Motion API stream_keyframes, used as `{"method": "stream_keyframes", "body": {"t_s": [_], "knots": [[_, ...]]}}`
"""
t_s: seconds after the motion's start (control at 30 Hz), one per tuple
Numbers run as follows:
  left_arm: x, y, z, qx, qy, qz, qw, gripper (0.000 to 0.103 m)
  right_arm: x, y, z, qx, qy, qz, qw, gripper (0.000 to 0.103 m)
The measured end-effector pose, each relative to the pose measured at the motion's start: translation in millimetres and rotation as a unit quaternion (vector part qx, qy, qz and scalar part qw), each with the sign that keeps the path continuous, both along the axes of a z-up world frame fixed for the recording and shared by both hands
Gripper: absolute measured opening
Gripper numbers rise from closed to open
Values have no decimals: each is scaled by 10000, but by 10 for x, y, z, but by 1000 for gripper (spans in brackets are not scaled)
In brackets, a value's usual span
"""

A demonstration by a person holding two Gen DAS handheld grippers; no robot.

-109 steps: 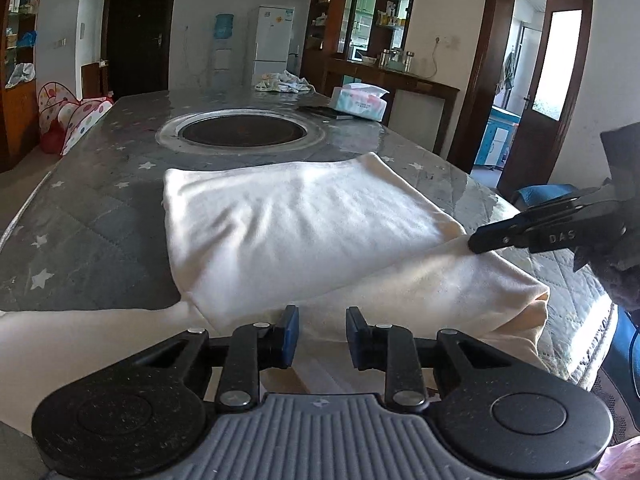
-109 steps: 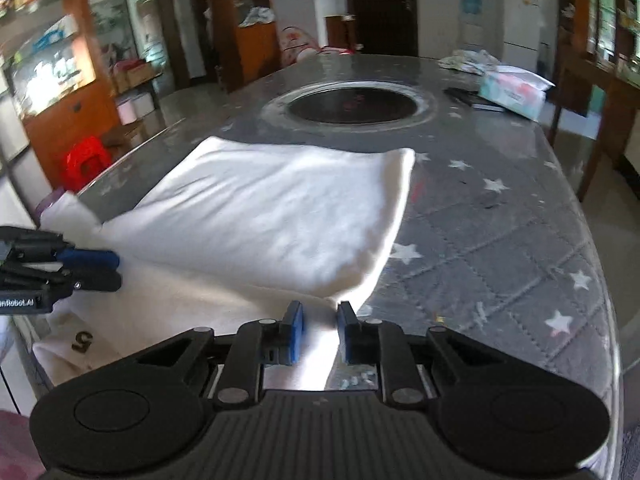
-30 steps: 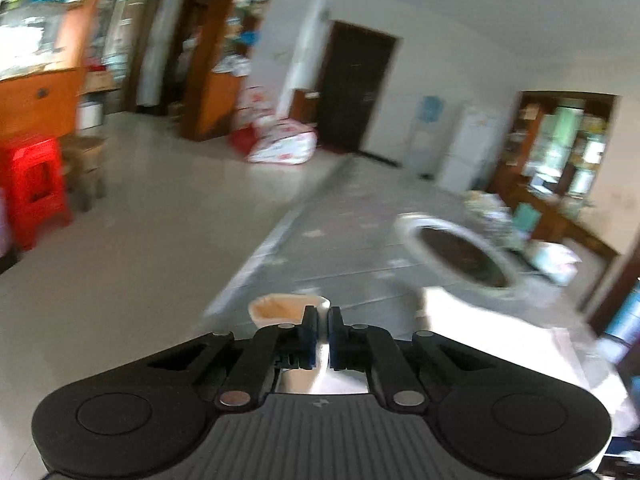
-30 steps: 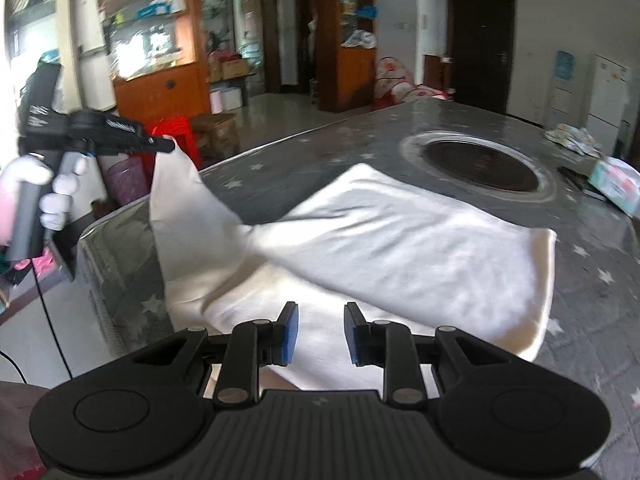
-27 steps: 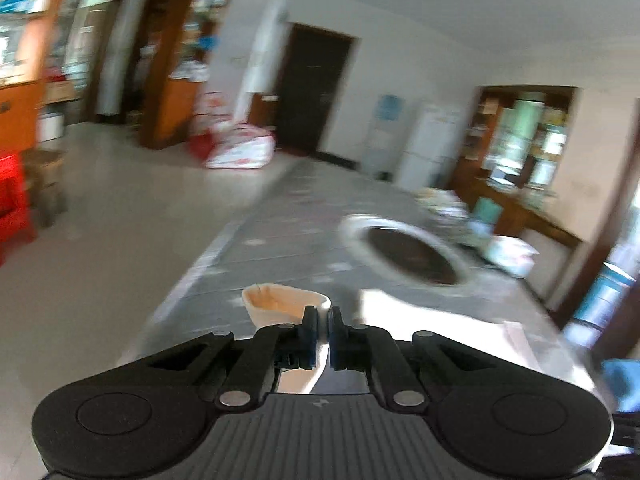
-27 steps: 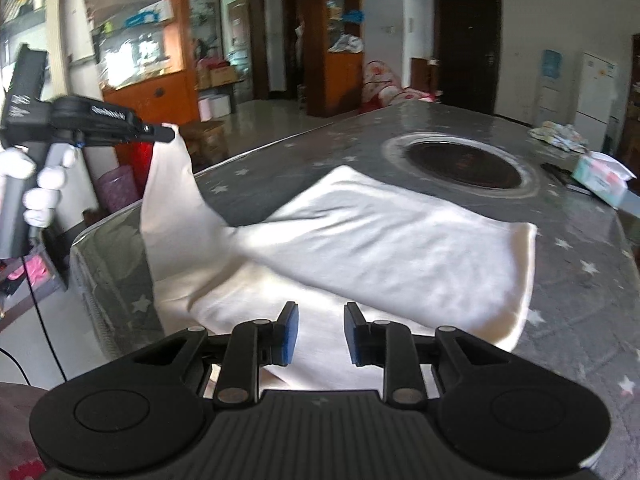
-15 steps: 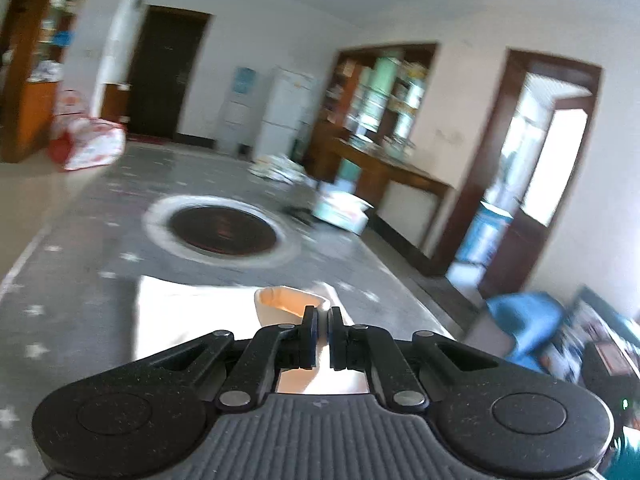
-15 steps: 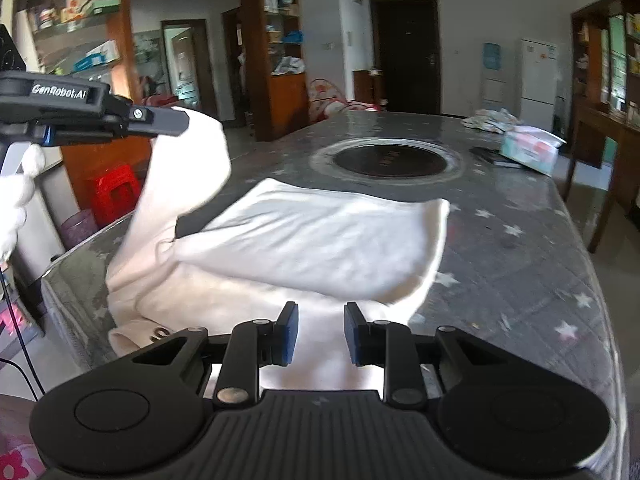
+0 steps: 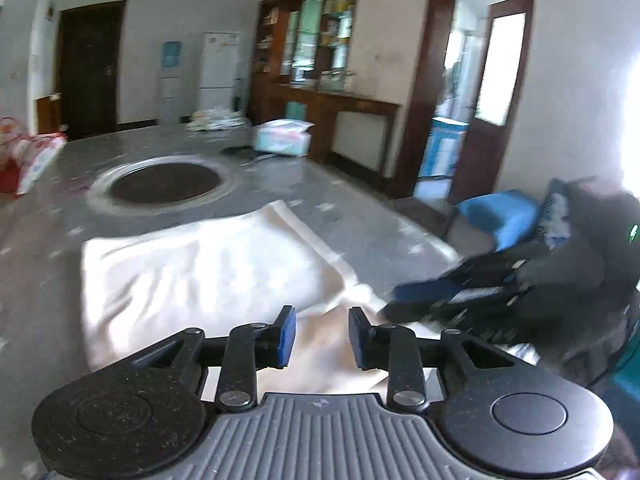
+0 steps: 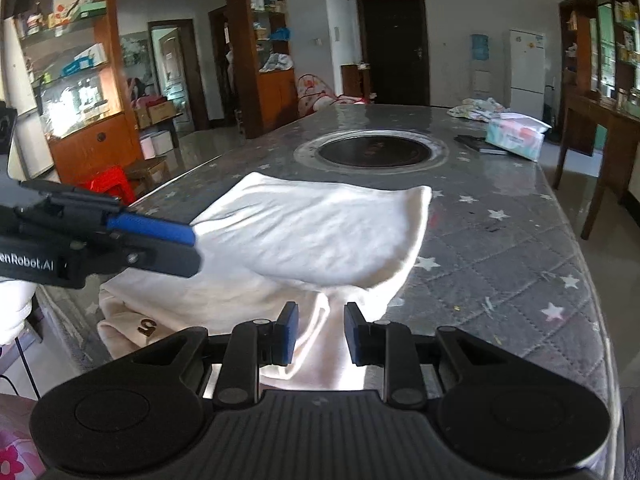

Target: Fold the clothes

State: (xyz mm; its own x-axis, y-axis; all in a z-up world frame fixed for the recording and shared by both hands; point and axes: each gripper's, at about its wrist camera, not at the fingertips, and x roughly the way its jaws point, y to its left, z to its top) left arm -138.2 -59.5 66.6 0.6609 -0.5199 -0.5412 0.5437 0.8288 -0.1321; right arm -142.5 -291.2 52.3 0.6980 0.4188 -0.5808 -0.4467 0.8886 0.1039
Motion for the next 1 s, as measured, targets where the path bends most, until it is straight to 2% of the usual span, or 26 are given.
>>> {"method": "stream_keyframes", "body": {"t_s": [0.23, 0.37, 0.5, 0.53, 0.57, 0.6, 0.63, 0.73, 0.83, 1.0], "knots": [[-174, 718, -270, 441, 302, 968, 9939, 42, 157, 136, -148, -85, 269, 89, 9996, 24], [-203, 955, -334, 407, 477, 1324, 9892, 42, 273, 167, -217, -101, 386, 35, 9992, 24], [-184, 1027, -370, 281, 555, 1368, 9886, 38, 354, 221, -262, -158, 436, 93, 9989, 24], [-163, 1030, -388, 255, 592, 1354, 9887, 26, 360, 234, -268, -190, 432, 100, 9988, 23], [-149, 1029, -404, 250, 641, 1333, 9887, 18, 359, 247, -269, -225, 412, 93, 9989, 16], [-135, 1028, -420, 247, 686, 1315, 9886, 11, 359, 262, -261, -279, 374, 79, 9989, 13], [-146, 1035, -419, 287, 659, 1332, 9885, 9, 359, 278, -247, -346, 324, 61, 9989, 12], [-195, 1087, -387, 321, 693, 1347, 9879, 7, 367, 310, -211, -441, 236, 97, 9987, 11], [-163, 1097, -349, 371, 705, 1319, 9881, 7, 387, 340, -253, -582, 253, 135, 9979, 16], [-9, 1107, -214, 311, 608, 1318, 9889, 10, 344, 320, -144, -499, 98, 148, 9986, 17]]}}
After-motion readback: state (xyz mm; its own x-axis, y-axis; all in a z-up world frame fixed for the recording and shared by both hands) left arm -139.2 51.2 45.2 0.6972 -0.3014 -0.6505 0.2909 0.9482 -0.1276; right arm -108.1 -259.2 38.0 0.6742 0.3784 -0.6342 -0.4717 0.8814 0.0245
